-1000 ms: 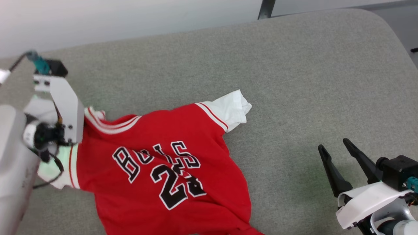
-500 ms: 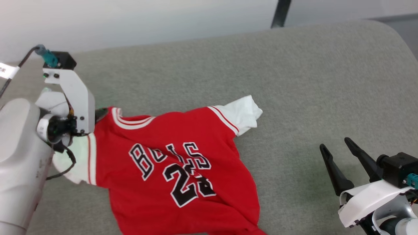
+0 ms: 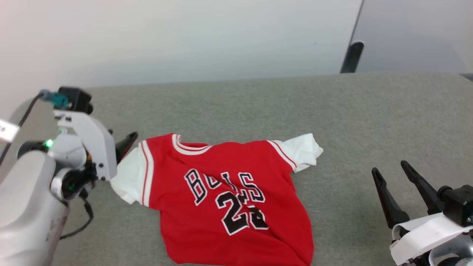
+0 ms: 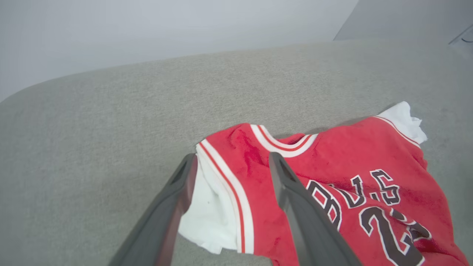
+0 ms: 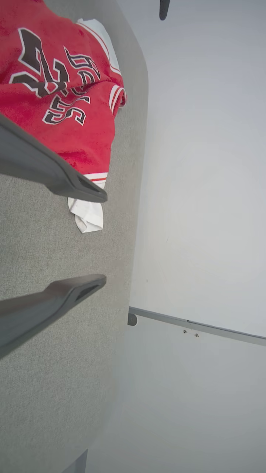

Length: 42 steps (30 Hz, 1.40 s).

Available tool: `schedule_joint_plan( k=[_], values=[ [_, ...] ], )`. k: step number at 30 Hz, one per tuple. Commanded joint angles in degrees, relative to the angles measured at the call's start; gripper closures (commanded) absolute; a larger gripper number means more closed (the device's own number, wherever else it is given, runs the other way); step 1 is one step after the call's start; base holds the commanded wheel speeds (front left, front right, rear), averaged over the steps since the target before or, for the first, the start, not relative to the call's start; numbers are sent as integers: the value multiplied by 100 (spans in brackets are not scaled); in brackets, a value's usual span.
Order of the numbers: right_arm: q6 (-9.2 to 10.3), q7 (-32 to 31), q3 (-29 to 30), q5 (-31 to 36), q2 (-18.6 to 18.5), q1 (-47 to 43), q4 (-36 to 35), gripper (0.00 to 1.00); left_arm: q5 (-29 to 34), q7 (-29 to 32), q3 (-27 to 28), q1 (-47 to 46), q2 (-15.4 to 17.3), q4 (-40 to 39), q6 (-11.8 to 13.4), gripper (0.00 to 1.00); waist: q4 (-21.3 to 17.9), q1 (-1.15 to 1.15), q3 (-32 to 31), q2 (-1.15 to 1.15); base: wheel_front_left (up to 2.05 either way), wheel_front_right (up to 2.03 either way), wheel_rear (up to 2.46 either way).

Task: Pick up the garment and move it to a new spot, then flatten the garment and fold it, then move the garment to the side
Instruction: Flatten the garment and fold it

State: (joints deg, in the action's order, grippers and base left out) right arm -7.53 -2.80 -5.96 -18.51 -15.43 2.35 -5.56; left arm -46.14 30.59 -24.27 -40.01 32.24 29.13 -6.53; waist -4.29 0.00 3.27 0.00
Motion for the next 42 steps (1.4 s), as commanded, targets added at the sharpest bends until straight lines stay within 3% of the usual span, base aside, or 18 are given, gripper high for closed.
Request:
schedule_joint_plan(
  k=[1, 22, 27, 36, 39, 40, 42],
  values=[
    [9, 31, 19, 36, 9, -79, -31, 0, -27, -47, 25, 114, 30, 5, 25, 0, 202, 0, -184, 0, 0, 0, 0],
    [9, 160, 134, 116, -153, 403, -655, 0, -728, 1311, 55, -400, 383, 1094, -54, 0, -249, 0, 1113, 0, 0, 0, 0],
    [9, 98, 109, 131, -187, 422, -676, 0, -707, 1605, -53, -468, 349, 1397, 108, 0, -249, 0, 1192, 0, 0, 0, 0],
    [9, -124, -32, 39, -284, 545, -735, 0, -771, 1609, -110, -533, 84, 1796, 138, 0, -171, 0, 1281, 0, 0, 0, 0],
    [9, -309, -97, -50, -361, 636, -757, 0, -807, 1547, -85, -658, -10, 1895, 172, 84, -135, 0, 1321, 0, 0, 0, 0],
    [9, -388, -107, -73, -399, 696, -770, 0, -804, 1547, -95, -689, -35, 1913, 154, 100, -121, 0, 1333, 0, 0, 0, 0],
    [9, -495, -122, -129, -441, 757, -770, 0, -821, 1559, -104, -730, -69, 1925, 131, 100, -104, 0, 1349, 0, 0, 0, 0]
  ],
)
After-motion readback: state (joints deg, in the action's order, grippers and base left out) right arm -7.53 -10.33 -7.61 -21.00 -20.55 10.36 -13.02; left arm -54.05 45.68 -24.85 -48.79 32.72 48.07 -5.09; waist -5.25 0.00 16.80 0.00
